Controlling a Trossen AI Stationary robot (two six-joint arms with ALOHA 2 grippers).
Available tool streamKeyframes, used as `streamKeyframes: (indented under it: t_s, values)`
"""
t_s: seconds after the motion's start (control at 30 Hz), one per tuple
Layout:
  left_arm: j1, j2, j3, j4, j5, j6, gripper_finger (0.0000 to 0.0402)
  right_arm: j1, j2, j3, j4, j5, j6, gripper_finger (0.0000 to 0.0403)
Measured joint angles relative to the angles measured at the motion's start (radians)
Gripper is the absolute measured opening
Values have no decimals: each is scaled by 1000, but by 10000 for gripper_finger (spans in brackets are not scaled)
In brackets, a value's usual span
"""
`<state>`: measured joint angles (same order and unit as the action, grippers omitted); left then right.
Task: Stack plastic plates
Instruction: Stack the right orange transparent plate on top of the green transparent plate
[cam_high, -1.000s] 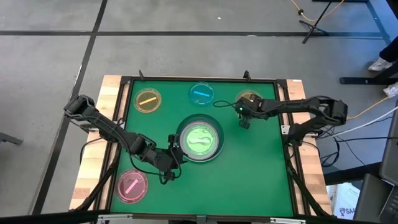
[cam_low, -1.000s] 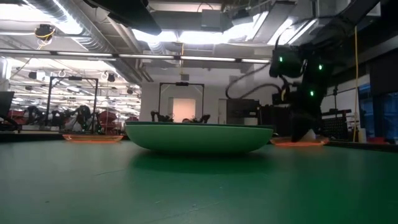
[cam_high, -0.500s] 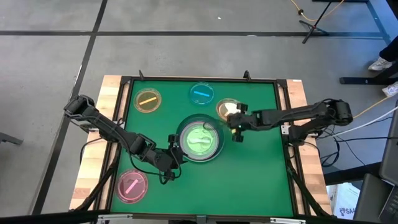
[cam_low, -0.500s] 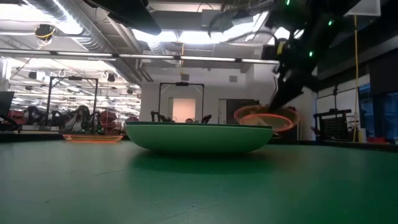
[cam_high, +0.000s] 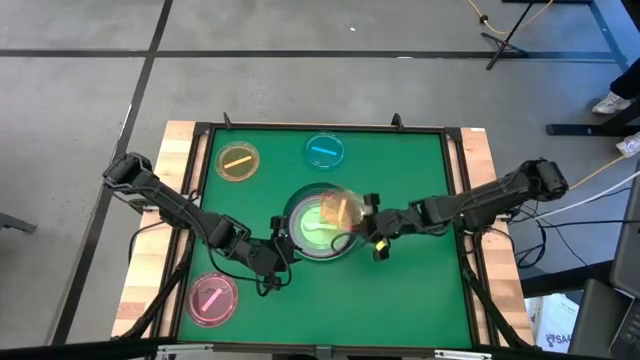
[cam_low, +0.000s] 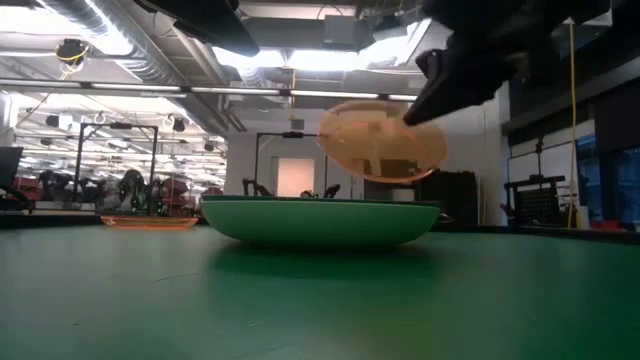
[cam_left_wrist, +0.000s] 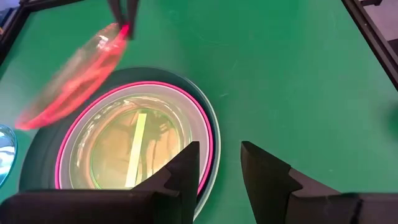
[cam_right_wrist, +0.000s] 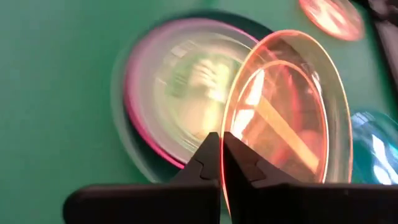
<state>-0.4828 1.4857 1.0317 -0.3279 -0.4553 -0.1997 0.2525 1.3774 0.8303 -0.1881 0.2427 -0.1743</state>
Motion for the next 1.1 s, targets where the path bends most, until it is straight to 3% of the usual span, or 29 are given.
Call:
streamKeyframes:
  t_s: [0.3,0.67,0.8,1.1]
  values:
    - [0,0,0,7,0,0,111,16,47,2,151,-156,-18,1]
    - [3,0,0,37,0,0,111,15,186,1,300,-123,-51,1]
    - [3,0,0,37,0,0,111,15,213,1,311,-54,-52,1]
    - [3,0,0,43,0,0,111,15,232,0,323,-30,-48,8]
